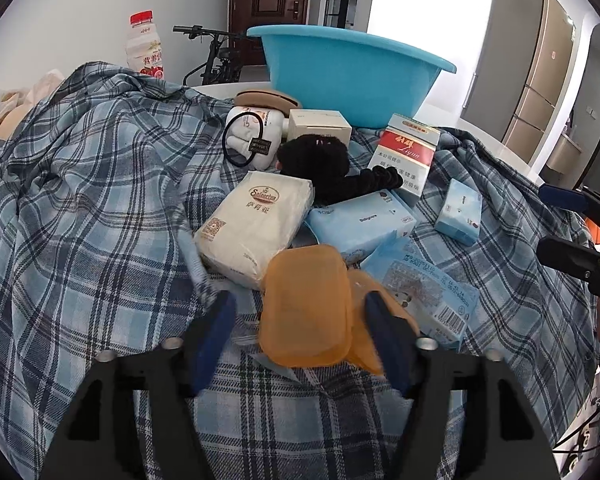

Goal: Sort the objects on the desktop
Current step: 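Move the right tool toward the blue wet wipes pack while the left tool holds the soap box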

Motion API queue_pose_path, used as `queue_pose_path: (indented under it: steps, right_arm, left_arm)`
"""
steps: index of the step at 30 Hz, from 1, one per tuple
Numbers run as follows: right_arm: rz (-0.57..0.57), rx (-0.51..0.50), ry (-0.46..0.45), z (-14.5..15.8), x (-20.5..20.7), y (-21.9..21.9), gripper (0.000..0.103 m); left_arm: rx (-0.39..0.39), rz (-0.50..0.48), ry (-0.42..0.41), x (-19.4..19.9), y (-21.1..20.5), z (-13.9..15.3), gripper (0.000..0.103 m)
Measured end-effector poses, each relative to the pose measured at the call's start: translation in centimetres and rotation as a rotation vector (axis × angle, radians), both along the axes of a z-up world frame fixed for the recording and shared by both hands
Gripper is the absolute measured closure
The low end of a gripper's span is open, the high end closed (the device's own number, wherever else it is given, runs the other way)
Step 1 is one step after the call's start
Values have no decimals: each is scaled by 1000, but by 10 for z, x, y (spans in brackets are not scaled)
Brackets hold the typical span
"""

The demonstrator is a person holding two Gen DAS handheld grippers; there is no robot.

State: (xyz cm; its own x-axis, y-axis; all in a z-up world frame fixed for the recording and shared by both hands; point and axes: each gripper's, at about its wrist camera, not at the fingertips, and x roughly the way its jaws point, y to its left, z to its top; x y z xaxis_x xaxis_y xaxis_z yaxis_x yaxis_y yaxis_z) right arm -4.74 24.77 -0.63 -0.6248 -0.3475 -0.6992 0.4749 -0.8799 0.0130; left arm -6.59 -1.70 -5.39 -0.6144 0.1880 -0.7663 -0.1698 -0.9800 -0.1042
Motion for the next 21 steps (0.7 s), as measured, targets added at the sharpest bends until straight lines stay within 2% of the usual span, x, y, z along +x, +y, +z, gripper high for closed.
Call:
queue_pose_path:
  steps: [4,8,9,10,12,15,21]
  right_arm:
    - [1,10,8,2,3,1,0]
    - [-10,14,18,3,6,4,0]
    - [-13,12,17,3,6,4,0]
    - [-16,9,14,2,6,5,0]
    - [-17,6,6,1,6,5,0]
    - [-14,11,6,0,6,3,0]
    - [16,47,16,3,7,-2,0]
  left_arm:
    - [28,11,-4,0,-3,-1,22]
    - [96,19,8,1,-11,7,22]
    - [104,15,9,1,-12,8,26]
    - [105,7,5,0,-12,9,42]
    - [111,-6,-19,-2,-12,7,58]
    - [100,-19,-11,-1,-10,8,59]
    - [144,-45,-4,4,-13,17,59]
